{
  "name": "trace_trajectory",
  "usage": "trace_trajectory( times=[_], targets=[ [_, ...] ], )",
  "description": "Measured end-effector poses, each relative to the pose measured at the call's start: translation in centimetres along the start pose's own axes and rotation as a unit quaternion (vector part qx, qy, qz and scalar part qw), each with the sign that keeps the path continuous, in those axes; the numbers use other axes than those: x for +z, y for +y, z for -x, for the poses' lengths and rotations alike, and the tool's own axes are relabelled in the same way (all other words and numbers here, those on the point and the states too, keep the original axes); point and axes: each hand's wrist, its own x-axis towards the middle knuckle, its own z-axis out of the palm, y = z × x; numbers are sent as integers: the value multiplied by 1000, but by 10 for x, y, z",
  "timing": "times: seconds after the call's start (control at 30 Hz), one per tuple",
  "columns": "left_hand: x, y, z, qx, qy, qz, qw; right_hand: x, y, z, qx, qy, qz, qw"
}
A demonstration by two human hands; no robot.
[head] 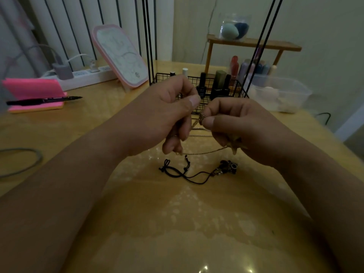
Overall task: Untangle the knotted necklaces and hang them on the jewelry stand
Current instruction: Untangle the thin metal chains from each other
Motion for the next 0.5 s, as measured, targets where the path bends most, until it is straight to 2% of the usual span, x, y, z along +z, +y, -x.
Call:
trace_trajectory(
  times=[0.5],
  targets=[
    [-5,-5,-1,16,-21,-61,998,-2,1,-2,-30,40,-35,998]
  ],
)
